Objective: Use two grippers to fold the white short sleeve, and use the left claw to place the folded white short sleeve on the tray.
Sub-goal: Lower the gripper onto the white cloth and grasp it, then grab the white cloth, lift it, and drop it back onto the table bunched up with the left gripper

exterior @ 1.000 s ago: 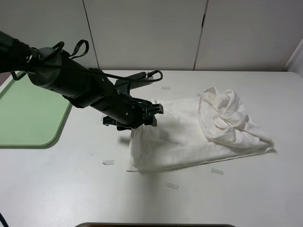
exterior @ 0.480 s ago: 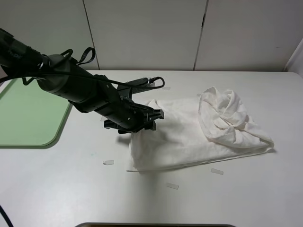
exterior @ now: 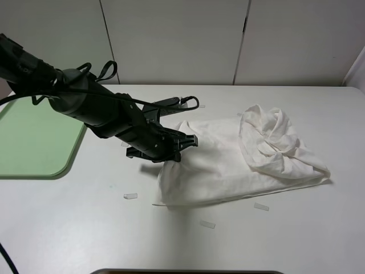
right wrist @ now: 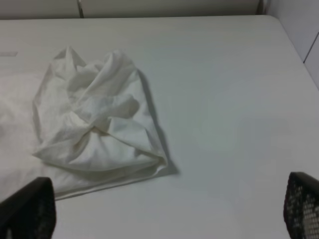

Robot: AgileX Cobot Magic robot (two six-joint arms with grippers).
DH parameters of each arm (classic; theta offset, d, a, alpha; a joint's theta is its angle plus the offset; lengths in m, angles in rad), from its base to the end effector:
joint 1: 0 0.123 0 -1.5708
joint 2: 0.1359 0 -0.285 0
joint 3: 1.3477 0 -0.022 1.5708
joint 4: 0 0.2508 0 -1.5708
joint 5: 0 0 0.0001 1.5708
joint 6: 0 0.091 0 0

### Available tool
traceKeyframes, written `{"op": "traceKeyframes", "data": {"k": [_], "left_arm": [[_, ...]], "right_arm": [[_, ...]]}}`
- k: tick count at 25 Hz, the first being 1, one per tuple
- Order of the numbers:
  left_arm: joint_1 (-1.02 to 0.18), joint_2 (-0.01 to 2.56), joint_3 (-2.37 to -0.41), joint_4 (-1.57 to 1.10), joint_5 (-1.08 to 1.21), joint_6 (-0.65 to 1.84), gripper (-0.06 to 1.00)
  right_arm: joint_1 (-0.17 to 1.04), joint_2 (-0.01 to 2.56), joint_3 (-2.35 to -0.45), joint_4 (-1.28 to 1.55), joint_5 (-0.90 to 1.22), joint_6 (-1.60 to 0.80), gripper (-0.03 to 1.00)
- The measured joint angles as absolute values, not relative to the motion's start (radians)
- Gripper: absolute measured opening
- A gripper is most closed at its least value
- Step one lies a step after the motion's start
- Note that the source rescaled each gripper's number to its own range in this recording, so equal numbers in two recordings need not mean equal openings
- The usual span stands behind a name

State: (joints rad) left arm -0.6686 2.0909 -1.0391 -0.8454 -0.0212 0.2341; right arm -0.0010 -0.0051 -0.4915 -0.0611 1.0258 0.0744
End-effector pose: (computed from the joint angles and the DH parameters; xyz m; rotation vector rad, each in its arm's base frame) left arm 0.3050 -0.2392 0.0812 0.0679 2.5928 -0.4798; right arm -0.0033 -0.0048 0.2779 0.0772 2.0099 -0.0260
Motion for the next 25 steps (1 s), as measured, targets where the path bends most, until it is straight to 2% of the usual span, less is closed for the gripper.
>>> {"op": "traceKeyframes", "data": {"k": [9, 18, 25], "left_arm": [[-0.655, 2.063, -1.040, -0.847, 0.041, 0.230, 0.08], [-0.585, 1.957, -1.039, -0.800, 0.200, 0.231, 0.08], [-0.490, 1.880, -1.039, -0.646, 0.402, 0.224, 0.08]], "right_arm": [[-0.001, -0.005, -0.492, -0.061, 1.026, 0.074, 1.00], [-0.001, -0.005, -0.492, -0.061, 1.026, 0.074, 1.00], [-0.001, -0.005, -0.492, -0.061, 1.026, 0.074, 1.00]]}}
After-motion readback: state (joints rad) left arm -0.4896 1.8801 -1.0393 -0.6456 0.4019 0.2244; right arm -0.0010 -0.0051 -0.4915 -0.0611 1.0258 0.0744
